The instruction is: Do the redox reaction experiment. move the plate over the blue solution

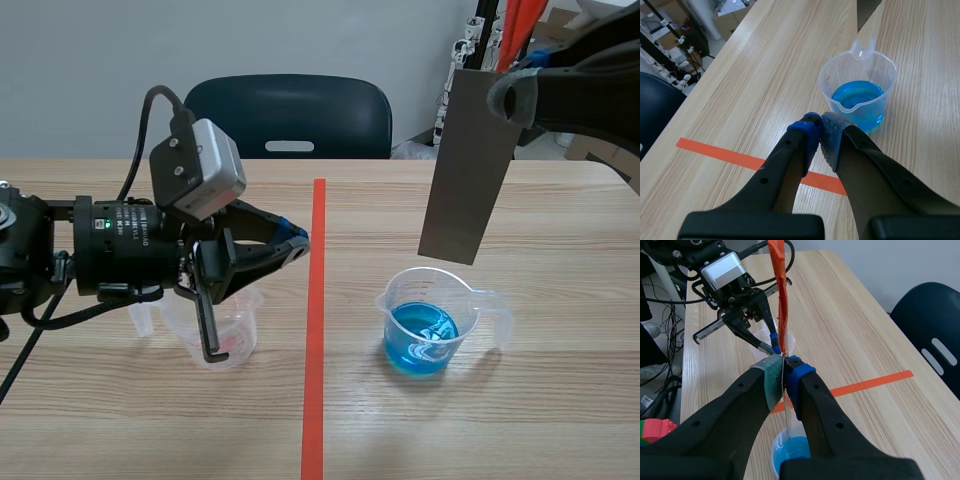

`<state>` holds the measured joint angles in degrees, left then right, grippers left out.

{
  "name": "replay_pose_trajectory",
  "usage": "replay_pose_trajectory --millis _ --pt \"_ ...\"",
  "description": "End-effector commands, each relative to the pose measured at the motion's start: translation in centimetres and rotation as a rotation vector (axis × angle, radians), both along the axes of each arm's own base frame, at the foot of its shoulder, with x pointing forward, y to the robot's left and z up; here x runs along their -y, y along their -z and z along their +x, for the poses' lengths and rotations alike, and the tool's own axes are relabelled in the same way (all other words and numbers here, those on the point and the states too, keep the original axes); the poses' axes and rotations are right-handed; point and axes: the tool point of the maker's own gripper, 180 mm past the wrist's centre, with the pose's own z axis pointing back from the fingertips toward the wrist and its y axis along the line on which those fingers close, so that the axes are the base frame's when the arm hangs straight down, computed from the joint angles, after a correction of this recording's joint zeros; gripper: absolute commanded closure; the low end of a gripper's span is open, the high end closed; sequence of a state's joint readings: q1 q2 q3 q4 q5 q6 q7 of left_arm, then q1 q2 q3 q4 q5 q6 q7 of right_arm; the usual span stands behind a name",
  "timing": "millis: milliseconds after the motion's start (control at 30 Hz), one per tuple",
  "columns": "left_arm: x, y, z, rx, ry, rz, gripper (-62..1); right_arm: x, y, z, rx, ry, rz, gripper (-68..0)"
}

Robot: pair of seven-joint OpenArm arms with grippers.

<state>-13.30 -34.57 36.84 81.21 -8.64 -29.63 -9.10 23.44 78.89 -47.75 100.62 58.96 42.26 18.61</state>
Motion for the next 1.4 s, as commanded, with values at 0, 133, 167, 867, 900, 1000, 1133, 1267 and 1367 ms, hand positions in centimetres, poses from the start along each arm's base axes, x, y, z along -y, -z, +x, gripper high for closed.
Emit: replay_pose_trajectory --millis 0,133,167,867,900,1000,1133,1267,1367 --pt "0.6 -0.6 0.3 0.009 0.008 -0.018 -4.1 0.2 -0.9 0.1 0.009 0.001 0.02 -0.6" --pt "1.3 -0.2 0.7 -0.002 0.025 -0.015 -4.1 0.2 -0.9 0.1 0.009 0.001 0.02 -0.6" --pt "1.5 -0.1 0.6 -0.008 0.035 -0.015 -4.1 0.2 -0.9 0.1 0.009 0.002 0.021 -0.6" --pt "3.5 0.1 -0.7 -0.027 0.139 -0.006 -4.1 0.2 -0.9 0.1 0.007 0.003 0.023 -0.6" --pt "3.5 0.1 -0.8 -0.031 0.147 -0.005 -4.1 0.2 -0.9 0.1 0.007 0.003 0.023 -0.6" --pt "3.6 0.2 -1.1 -0.038 0.163 -0.002 -4.1 0.2 -0.9 0.1 0.007 0.003 0.023 -0.6" --pt "3.6 0.0 -0.9 -0.033 0.163 -0.001 -4.1 0.2 -0.9 0.1 0.007 0.003 0.023 -0.6" --pt "3.6 0.0 -0.9 -0.033 0.163 -0.001 -4.1 0.2 -0.9 0.1 0.007 0.003 0.023 -0.6" --pt "3.6 0.0 -0.9 -0.033 0.163 -0.001 -4.1 0.2 -0.9 0.1 0.007 0.003 0.023 -0.6"
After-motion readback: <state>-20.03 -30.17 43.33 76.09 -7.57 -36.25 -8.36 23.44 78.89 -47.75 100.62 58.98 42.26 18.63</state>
